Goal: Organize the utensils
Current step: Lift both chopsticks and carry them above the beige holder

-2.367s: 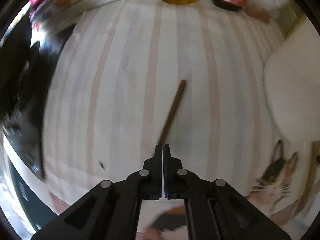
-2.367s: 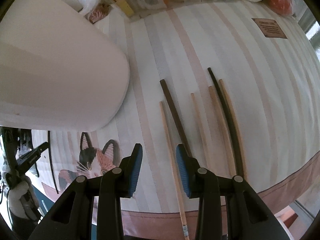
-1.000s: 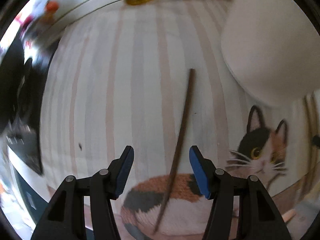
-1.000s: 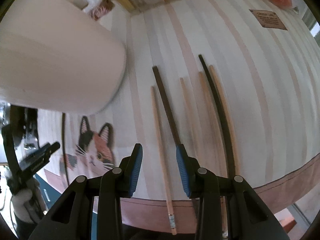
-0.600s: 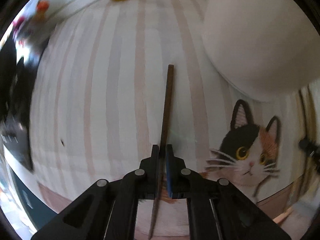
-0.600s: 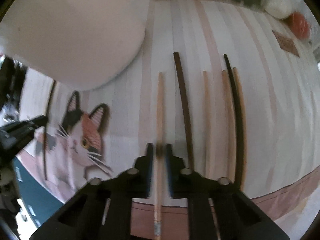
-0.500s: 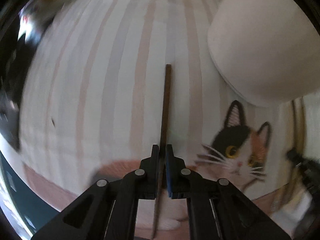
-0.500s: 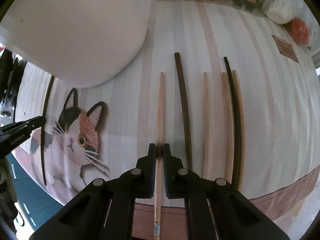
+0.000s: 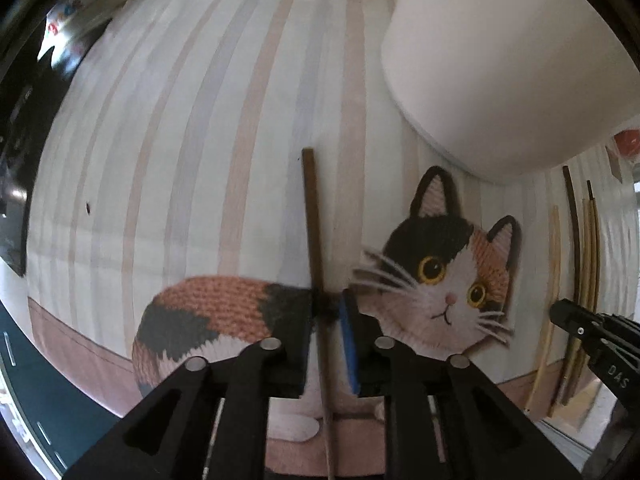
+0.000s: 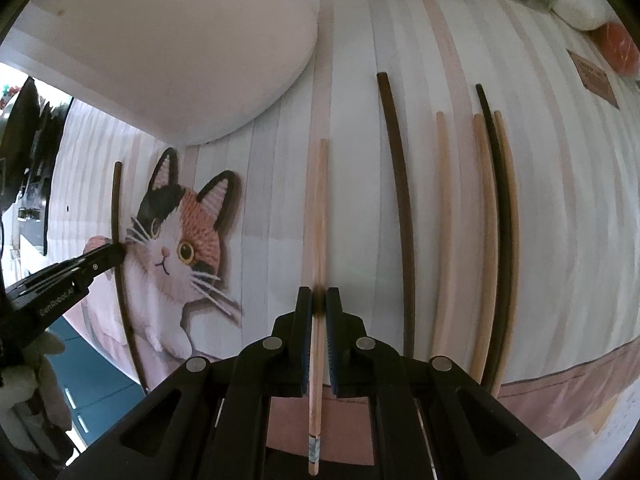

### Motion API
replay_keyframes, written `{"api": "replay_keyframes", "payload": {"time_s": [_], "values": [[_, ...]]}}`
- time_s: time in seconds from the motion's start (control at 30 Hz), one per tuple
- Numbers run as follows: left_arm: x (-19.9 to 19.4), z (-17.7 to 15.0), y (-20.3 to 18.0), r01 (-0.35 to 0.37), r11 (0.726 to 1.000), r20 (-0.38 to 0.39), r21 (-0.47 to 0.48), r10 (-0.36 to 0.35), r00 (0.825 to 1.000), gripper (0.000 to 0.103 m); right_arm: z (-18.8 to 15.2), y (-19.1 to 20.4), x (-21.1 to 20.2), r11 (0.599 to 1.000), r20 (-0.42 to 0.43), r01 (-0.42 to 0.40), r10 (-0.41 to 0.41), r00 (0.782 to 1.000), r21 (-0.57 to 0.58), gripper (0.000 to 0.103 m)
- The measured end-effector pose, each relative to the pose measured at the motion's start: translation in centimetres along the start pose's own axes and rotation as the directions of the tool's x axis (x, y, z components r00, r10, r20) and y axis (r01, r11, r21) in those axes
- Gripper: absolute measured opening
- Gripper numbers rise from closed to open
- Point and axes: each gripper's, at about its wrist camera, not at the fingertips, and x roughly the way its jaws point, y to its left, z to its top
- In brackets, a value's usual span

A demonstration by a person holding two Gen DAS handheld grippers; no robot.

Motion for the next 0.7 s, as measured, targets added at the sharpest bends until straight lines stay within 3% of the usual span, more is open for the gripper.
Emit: {"api": "replay_keyframes", "payload": {"time_s": [0.2,0.23,0.33,0.43,0.53,0.6,0.63,0.67,0.7], "values": [[0.3,-1.1,-1.8,0.001,0.993,0.083,-0.118,0.009,0.996,0.018,0.4,-0.5,-0.9,0.999,0.033,-0.018,0.017,0.999,0.030,0.007],[0.3,-1.3,-1.7,0.010,0.992,0.080,-0.125,0.000,0.997,0.023,0.5,-0.7,-1.2,0.999,0.041,-0.025,0.024,0.999,0.037,0.007],[0.5,-0.9,-2.7,0.062,0.997,0.057,-0.054,-0.059,0.997,0.058,1.0,-1.2,-2.1,0.999,0.046,-0.029,0.028,0.999,0.038,0.007],[0.9,-1.1,-4.0,0.006,1.000,0.048,-0.006,-0.006,0.999,0.059,1.3,-0.9,-1.9,0.999,0.041,-0.026,0.025,0.999,0.033,0.007],[1.2,-0.6,-5.2,0.001,1.000,0.056,-0.008,0.000,0.998,0.058,1.2,-0.5,-1.2,0.999,0.029,-0.015,0.015,0.999,0.029,0.008],[1.1,0.1,-6.5,-0.016,1.000,0.062,-0.009,0.016,0.998,0.046,1.5,0.1,-0.4,0.999,0.020,-0.008,0.007,1.000,0.033,0.008],[0.4,0.7,-5.6,-0.014,1.000,0.066,-0.007,0.014,0.998,0.034,1.7,0.2,-0.4,0.999,0.036,0.005,-0.006,0.999,0.033,0.008],[0.2,0.7,-5.4,-0.014,1.000,0.068,-0.006,0.014,0.998,0.016,1.8,0.2,-0.3,0.999,0.040,0.032,-0.033,0.999,0.029,0.012],[0.1,0.9,-5.3,-0.012,1.000,0.065,-0.006,0.013,0.998,0.007,2.0,0.3,0.0,0.998,0.029,0.049,-0.050,0.998,0.024,0.012]]}}
